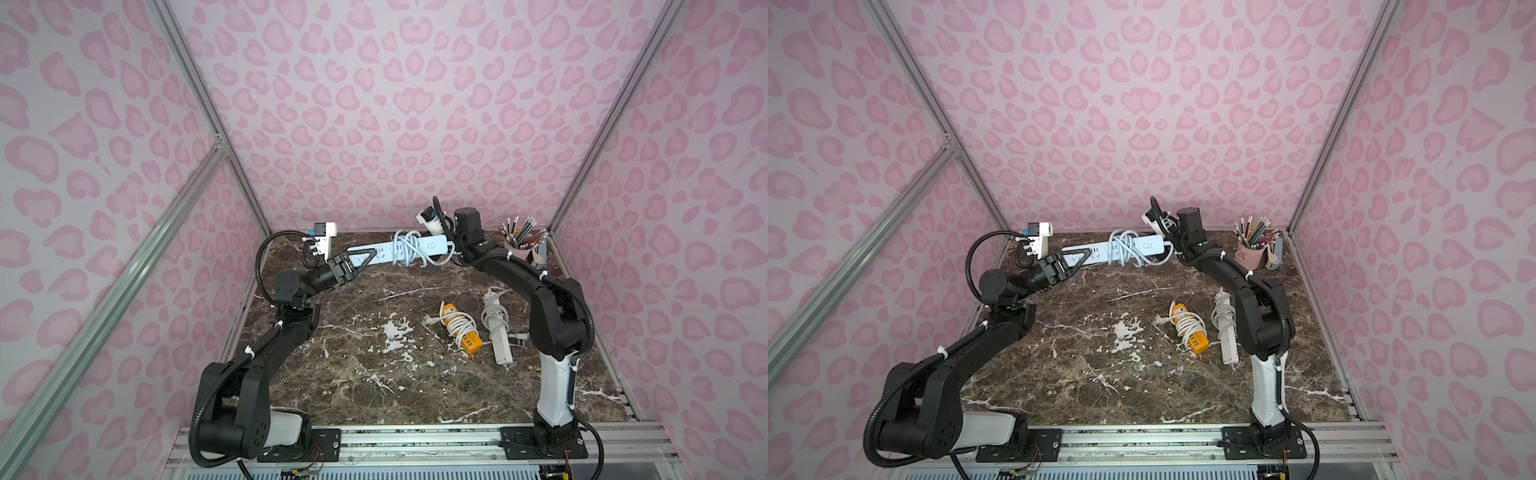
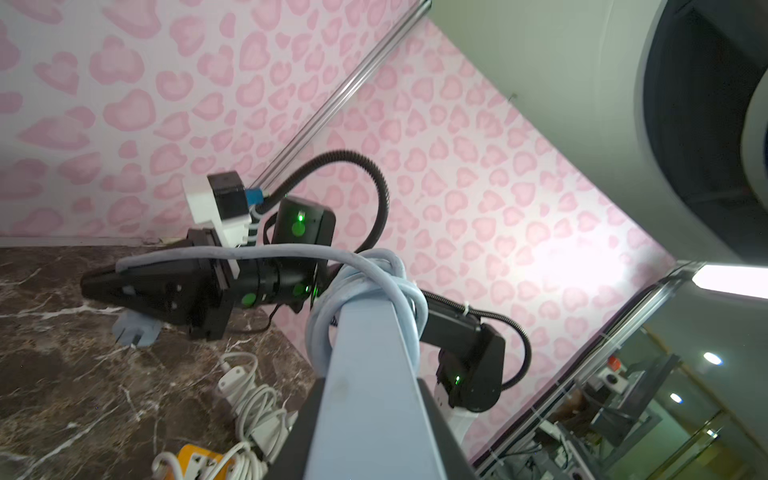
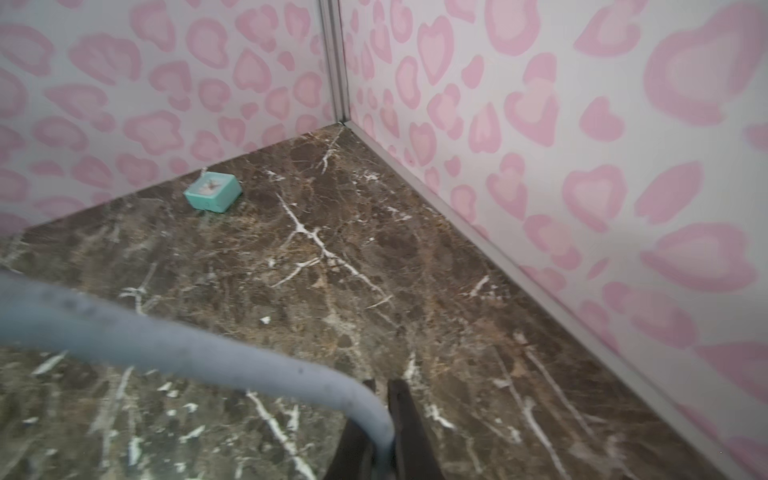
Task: Wrap the cord around the power strip
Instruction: Wrap the power cord around the power strip, then place the power strip at the center of the board.
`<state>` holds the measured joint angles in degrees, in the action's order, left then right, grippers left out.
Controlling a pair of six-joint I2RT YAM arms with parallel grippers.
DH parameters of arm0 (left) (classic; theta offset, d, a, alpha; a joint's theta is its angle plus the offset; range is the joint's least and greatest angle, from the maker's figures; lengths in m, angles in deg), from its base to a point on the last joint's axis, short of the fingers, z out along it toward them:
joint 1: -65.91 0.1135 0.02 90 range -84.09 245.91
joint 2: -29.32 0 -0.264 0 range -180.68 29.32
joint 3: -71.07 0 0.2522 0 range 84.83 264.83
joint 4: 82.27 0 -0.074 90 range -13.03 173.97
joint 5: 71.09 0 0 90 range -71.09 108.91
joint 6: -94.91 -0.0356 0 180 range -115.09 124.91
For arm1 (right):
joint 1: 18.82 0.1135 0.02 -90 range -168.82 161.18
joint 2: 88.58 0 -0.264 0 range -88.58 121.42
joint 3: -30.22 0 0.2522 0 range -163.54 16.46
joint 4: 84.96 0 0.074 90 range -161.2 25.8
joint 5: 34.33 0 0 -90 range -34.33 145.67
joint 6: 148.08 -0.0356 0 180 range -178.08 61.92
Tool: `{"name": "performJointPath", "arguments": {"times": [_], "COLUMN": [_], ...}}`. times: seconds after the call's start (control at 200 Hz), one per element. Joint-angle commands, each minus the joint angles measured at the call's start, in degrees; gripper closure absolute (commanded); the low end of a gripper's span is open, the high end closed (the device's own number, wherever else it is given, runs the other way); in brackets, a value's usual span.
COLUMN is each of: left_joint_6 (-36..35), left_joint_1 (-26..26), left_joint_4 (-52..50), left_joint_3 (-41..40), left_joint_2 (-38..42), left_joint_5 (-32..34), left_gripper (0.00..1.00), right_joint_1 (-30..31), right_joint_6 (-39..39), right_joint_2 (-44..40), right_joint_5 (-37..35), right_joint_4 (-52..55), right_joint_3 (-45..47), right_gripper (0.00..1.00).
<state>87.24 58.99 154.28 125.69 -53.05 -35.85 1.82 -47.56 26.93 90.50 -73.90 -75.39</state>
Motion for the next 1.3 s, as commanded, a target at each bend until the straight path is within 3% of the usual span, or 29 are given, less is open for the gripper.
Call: {"name": "performJointPath", "arguments": {"times": [0.0,0.17,0.27,0.345,0.415,0.51,0.62,0.75,0.915,1.005,1.13,1.295], "left_joint_6": [13.85,-0.62,-20.05,-39.89,-51.93,-60.49,-64.12,-67.69,-78.26,-82.71,-85.49,-86.02], "left_joint_1": [0.51,0.52,0.22,-1.59,-3.23,-5.02,-8.95,-13.43,-23.13,-29.07,-34.60,-39.39], "left_joint_4": [31.90,17.14,-4.75,-24.68,-32.76,-36.96,-39.80,-39.99,-49.99,-53.33,-59.20,-63.97], "left_joint_3": [0.26,-1.87,-2.27,-1.06,-1.21,-2.52,-3.51,-3.67,-1.03,-1.05,0.26,1.97], "left_joint_2": [-2.17,0.91,6.67,11.67,13.18,12.77,12.32,12.41,9.43,6.97,1.39,-3.60], "left_joint_5": [10.26,18.36,24.43,34.91,43.94,49.80,55.84,56.51,69.05,75.85,82.12,83.58], "left_gripper": [0.96,0.96,0.97,0.96,0.96,0.96,0.96,0.97,0.97,0.97,0.96,0.96], "right_joint_1": [1.41,4.97,7.59,8.48,8.37,7.87,6.78,5.47,4.37,4.38,4.47,5.47], "right_joint_6": [-16.54,-32.97,-43.17,-53.51,-62.60,-71.74,-78.89,-84.26,-93.17,-91.35,-84.34,-74.62], "right_joint_2": [-1.80,-4.42,-8.09,-10.84,-12.62,-13.67,-14.51,-13.98,-10.90,-10.65,-9.82,-7.02], "right_joint_5": [1.95,4.80,6.10,6.99,7.96,9.01,8.55,7.07,7.20,6.00,4.49,0.92], "right_joint_4": [-7.42,-11.84,-20.81,-30.40,-38.54,-46.49,-52.89,-54.51,-62.76,-57.52,-41.90,-22.75], "right_joint_3": [4.09,9.72,17.05,23.17,28.07,31.64,33.49,33.91,34.54,34.45,32.65,27.26], "right_gripper": [1.00,1.00,1.00,1.00,1.00,1.00,1.00,1.00,1.00,1.00,1.00,1.00]}}
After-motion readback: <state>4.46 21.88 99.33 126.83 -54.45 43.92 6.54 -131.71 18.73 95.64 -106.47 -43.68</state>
